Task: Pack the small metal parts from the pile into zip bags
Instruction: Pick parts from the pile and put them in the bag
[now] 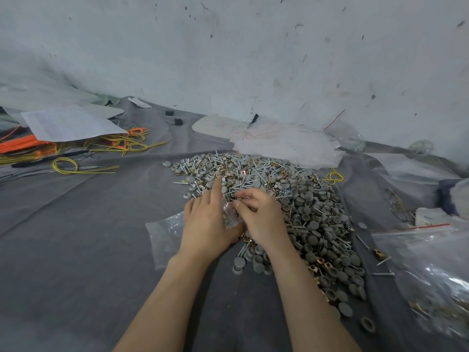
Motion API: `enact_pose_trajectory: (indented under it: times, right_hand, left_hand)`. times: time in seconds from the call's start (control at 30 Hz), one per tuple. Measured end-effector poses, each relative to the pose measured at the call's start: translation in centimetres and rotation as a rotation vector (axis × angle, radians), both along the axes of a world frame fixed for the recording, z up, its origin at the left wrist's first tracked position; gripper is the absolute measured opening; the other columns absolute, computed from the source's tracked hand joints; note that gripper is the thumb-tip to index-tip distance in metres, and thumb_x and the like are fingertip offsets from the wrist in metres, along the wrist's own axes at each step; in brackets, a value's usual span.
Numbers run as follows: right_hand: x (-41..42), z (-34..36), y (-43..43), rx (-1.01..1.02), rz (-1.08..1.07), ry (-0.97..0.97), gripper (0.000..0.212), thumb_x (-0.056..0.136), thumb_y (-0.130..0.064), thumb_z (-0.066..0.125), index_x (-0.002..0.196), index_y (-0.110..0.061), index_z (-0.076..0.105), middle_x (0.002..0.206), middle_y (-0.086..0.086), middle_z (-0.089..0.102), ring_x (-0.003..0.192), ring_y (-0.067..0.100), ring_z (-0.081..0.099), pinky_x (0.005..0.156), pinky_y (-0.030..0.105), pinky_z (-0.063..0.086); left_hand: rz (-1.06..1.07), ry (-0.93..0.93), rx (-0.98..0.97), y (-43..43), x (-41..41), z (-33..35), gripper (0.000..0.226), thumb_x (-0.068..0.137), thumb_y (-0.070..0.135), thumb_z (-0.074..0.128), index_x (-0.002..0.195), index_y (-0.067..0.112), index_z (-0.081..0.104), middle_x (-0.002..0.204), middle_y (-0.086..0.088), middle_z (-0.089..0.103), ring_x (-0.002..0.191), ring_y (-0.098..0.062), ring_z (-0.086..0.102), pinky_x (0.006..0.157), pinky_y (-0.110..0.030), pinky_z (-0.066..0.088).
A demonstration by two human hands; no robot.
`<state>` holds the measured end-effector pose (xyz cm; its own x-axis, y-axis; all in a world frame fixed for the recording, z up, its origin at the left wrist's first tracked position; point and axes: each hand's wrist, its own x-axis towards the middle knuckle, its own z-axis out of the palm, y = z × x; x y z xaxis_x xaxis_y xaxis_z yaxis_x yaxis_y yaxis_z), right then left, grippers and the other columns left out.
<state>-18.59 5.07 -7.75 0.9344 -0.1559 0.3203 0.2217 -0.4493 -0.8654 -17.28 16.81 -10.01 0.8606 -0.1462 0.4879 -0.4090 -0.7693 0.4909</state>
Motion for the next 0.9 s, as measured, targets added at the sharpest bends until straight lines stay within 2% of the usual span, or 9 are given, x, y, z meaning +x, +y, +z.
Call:
enact_pose_trajectory:
  times: [0.07,0.13,0.17,0.23,0.3,0.4,0.5,0.73,0.9]
  right_hand:
    - [0.0,0.0,0.0,-0.036,0.004,-0.012,0.015,0.092,-0.013,0.060,0.104,-0.019,0.065,0.092,-0.011,0.070,0.089,-0.001,0.065,0.081,0.010,0.048]
    - [-0.1,0.1,-0.4,-0.073,-0.079,-0.045,0.017,0.093,-0.013,0.057,0.109,-0.017,0.065,0.098,-0.009,0.070,0.091,0.000,0.064,0.077,0.003,0.043]
    - [-0.1,0.1,-0.6,-0.102,-0.134,-0.061,0.018,0.094,-0.013,0.056,0.109,-0.016,0.065,0.100,-0.007,0.069,0.091,0.002,0.063,0.076,0.005,0.043]
    - [-0.2,0.1,-0.8,-0.202,-0.211,-0.085,0.018,0.093,-0.012,0.056,0.108,-0.014,0.066,0.100,-0.003,0.068,0.088,0.005,0.061,0.077,0.013,0.049]
    - [-0.2,-0.1,-0.6,-0.359,-0.191,-0.090,0.018,0.092,-0.015,0.058,0.108,-0.014,0.067,0.101,-0.001,0.067,0.089,0.008,0.059,0.083,0.023,0.050]
    - [-0.3,-0.9,0.5,-0.696,-0.088,-0.050,0.027,0.094,-0.026,0.054,0.119,-0.022,0.063,0.117,-0.005,0.060,0.107,0.019,0.047,0.093,0.032,0.037]
    - [-0.2,-1.5,1.6,-0.869,-0.065,0.047,0.034,0.095,-0.025,0.048,0.129,-0.025,0.055,0.127,-0.004,0.049,0.116,0.025,0.036,0.096,0.037,0.028]
    - [0.0,-1.1,2.3,-0.886,-0.169,0.160,0.028,0.095,-0.016,0.047,0.122,-0.016,0.052,0.127,0.006,0.045,0.122,0.029,0.036,0.101,0.043,0.027]
    - [0.0,-1.2,1.9,-0.784,-0.216,0.101,0.018,0.096,-0.017,0.048,0.114,-0.017,0.051,0.119,0.001,0.053,0.117,0.023,0.043,0.098,0.039,0.030]
  left_hand:
    - [0.018,0.003,-0.028,0.2,0.1,0.2,0.098,0.077,0.048,0.066,0.152,0.015,0.011,0.140,-0.003,0.049,0.129,-0.021,0.043,0.108,-0.037,0.022]
    - [0.059,0.024,-0.051,0.6,0.3,0.4,0.098,0.076,0.049,0.069,0.151,0.015,0.015,0.137,-0.005,0.052,0.128,-0.026,0.045,0.107,-0.041,0.025]
    - [0.082,0.034,-0.066,0.7,0.4,0.5,0.098,0.076,0.049,0.070,0.151,0.016,0.017,0.136,-0.006,0.053,0.127,-0.027,0.046,0.107,-0.041,0.026]
    - [0.119,0.046,-0.110,1.0,0.6,0.6,0.095,0.077,0.050,0.070,0.150,0.017,0.020,0.135,-0.006,0.054,0.126,-0.027,0.047,0.106,-0.041,0.027]
    - [0.154,0.042,-0.164,1.2,0.8,0.7,0.088,0.078,0.048,0.070,0.147,0.017,0.025,0.130,-0.006,0.057,0.123,-0.028,0.049,0.105,-0.041,0.028]
    - [0.205,0.010,-0.220,1.3,0.8,0.7,0.083,0.079,0.044,0.071,0.145,0.014,0.032,0.123,-0.007,0.060,0.119,-0.031,0.051,0.104,-0.042,0.030]
    - [0.246,-0.006,-0.219,1.2,0.6,0.8,0.083,0.079,0.045,0.071,0.145,0.013,0.032,0.127,-0.005,0.057,0.123,-0.028,0.046,0.106,-0.039,0.025]
    - [0.266,-0.015,-0.214,1.1,0.4,0.8,0.082,0.081,0.047,0.069,0.145,0.014,0.031,0.133,-0.003,0.053,0.130,-0.026,0.037,0.109,-0.037,0.020]
    - [0.254,0.007,-0.211,1.0,0.5,0.7,0.082,0.081,0.047,0.068,0.146,0.014,0.030,0.132,-0.003,0.052,0.130,-0.026,0.036,0.109,-0.037,0.019]
